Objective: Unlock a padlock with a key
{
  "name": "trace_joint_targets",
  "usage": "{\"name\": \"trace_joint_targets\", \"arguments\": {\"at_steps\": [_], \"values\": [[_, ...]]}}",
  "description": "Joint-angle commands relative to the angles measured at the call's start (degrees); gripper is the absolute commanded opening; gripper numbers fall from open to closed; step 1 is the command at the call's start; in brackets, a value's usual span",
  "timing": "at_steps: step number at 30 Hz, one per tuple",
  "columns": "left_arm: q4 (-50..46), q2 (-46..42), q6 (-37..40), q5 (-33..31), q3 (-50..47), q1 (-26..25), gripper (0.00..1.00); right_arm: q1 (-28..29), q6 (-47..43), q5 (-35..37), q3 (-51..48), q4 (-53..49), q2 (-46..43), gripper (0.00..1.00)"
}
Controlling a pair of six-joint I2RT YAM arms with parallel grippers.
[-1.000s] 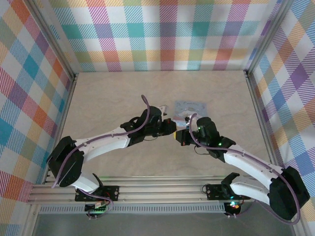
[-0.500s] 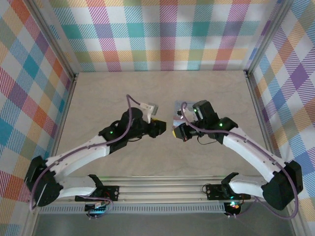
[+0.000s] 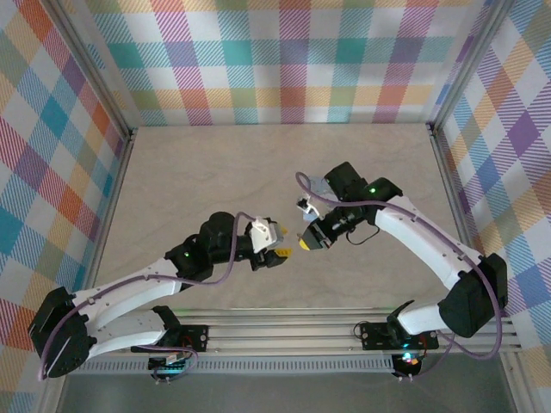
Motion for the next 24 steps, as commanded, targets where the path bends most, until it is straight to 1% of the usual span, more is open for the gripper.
{"name": "trace_joint_targets", "arguments": {"at_steps": [1,3,7,11,14,21,23,24], "values": [[2.8,1.0,9.0,-1.8,1.0,-1.7,0.51,-0.3,-4.2,-5.5,1.9,-4.9,0.3,0.0],[1.6,2.0,12.2,-3.7,2.0,-2.9,0.49,-0.2,-4.4,-6.4,1.8,-5.2,0.4,0.0],[1.6,2.4,16.6,-7.6,2.9,-5.2,0.46,-0.2,-5.0,-5.9,1.7,-6.2,0.9,0.0],[-0.6,3.3,18.8,-7.8,4.9,-6.0,0.43,-0.1,-5.0,-6.4,1.6,-6.1,1.2,0.0],[-0.2,3.3,19.5,-8.3,5.1,-6.5,0.41,-0.1,-5.0,-6.0,1.7,-6.3,1.5,0.0],[-2.0,4.7,21.5,-8.8,6.6,-7.5,0.38,-0.1,-5.0,-7.0,1.8,-6.6,1.2,0.0],[-2.1,5.0,22.4,-9.2,7.0,-8.1,0.35,-0.1,-5.3,-6.8,2.0,-7.4,1.7,0.0],[-2.4,5.1,22.8,-9.3,7.2,-8.3,0.31,-0.1,-5.5,-6.8,2.2,-7.9,1.8,0.0]]}}
